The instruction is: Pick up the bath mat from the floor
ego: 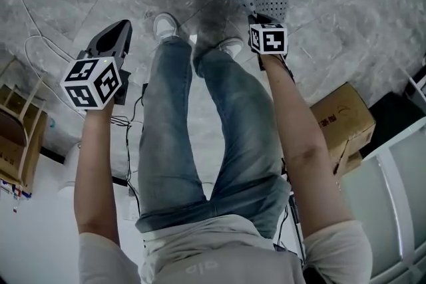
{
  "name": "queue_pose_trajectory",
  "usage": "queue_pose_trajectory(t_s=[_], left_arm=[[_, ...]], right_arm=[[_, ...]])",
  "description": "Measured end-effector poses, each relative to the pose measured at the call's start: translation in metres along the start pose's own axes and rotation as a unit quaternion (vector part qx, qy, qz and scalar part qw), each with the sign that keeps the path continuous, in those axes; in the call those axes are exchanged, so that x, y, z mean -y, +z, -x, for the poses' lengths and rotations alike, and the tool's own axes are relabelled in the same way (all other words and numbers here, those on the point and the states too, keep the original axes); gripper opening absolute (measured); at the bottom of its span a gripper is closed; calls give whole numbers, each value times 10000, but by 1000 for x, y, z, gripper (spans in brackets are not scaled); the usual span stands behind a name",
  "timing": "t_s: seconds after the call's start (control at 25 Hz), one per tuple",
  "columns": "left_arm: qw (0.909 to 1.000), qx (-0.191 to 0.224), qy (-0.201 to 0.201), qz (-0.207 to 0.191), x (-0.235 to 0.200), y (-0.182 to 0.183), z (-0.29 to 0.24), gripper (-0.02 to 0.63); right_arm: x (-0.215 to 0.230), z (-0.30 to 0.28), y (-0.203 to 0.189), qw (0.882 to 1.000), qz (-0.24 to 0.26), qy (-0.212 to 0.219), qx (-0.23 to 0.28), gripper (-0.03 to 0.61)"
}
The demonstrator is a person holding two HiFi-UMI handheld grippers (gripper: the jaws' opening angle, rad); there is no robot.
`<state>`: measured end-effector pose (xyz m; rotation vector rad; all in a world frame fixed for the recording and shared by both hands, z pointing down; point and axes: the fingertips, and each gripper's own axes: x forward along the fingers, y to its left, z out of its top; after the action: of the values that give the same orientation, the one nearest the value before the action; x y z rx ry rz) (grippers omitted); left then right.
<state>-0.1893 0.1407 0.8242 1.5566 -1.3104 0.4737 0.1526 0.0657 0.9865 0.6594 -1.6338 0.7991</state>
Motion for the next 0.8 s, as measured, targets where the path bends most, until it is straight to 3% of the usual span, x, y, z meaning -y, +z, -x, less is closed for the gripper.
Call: queue_pose_trajectory(t_s=[0.32,0.56,0.8], left_arm=[[9993,-166,-210,-249,37,13,30,17],[9987,-295,-72,-412,54,29,45,17],[9994,-179,-49,-293,73,54,69,17]], right_arm=[[-15,64,25,9992,-256,107,302,74],[-19,111,44,9960,-626,226,596,75],[-36,173,60,9911,-839,408,948,72]])
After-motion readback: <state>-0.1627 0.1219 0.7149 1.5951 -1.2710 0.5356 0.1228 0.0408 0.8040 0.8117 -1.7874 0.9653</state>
